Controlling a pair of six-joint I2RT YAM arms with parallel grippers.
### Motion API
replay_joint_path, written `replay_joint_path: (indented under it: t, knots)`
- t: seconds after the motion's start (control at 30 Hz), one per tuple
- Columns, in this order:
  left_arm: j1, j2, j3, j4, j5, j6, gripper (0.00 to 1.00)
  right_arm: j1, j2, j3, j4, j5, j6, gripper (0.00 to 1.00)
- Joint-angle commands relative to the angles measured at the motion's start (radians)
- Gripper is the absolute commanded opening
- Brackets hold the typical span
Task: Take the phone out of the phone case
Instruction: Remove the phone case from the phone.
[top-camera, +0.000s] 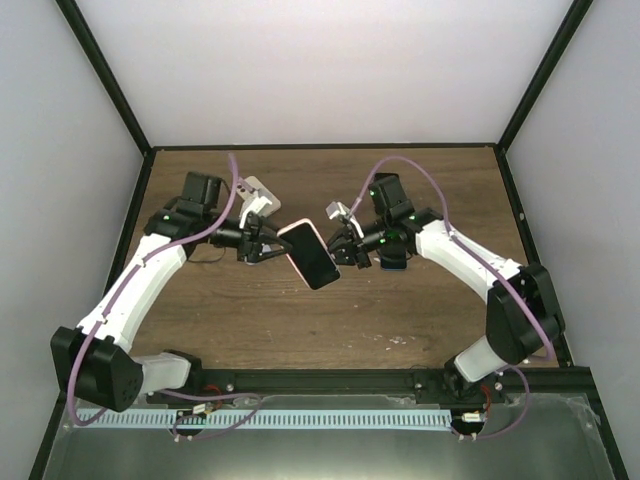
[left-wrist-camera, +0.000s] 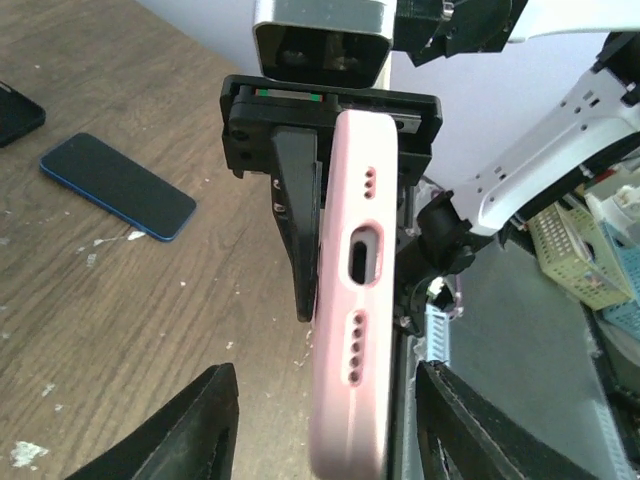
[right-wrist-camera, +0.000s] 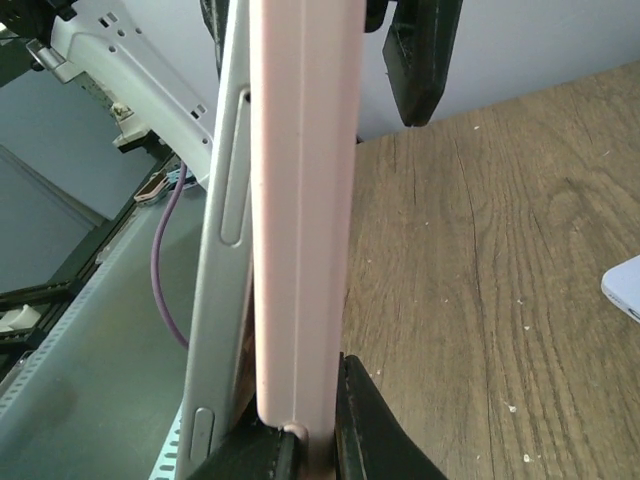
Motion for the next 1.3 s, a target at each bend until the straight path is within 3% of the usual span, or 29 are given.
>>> replay_joint_path:
  t: [0.0, 0.17, 0.3, 0.43, 0.6, 0.8, 1.03, 1.27]
  knots:
    - [-0.009, -0.001, -0.003, 0.053, -0.093, -0.019, 0.53, 0.006, 0.023, 0.057, 0.053, -0.033, 0.129, 0.01]
    - [0.007, -0.029, 0.003, 0.189, -0.351, -0.114, 0.68, -0.002, 0.062, 0.046, 0.210, 0.012, 0.425, 0.01]
    - [0.017, -0.048, 0.023, 0.246, -0.497, -0.114, 0.70, -0.025, 0.052, 0.027, 0.327, 0.084, 0.590, 0.01]
    - [0.016, -0.055, 0.026, 0.249, -0.537, -0.055, 0.71, -0.052, 0.049, 0.034, 0.383, 0.138, 0.701, 0.01]
    - [-0.020, -0.073, 0.025, 0.200, -0.545, 0.068, 0.70, -0.056, 0.079, 0.092, 0.317, 0.224, 0.761, 0.01]
    - [-0.075, -0.098, -0.016, 0.225, -0.596, 0.076, 0.70, -0.058, 0.099, 0.111, 0.300, 0.348, 0.960, 0.01]
    - [-0.274, -0.083, -0.029, 0.233, -0.837, 0.181, 0.70, -0.058, 0.159, 0.165, 0.234, 0.422, 1.161, 0.01]
    - [-0.364, -0.028, -0.032, 0.288, -0.983, 0.199, 0.65, -0.058, 0.192, 0.130, 0.266, 0.412, 1.318, 0.01]
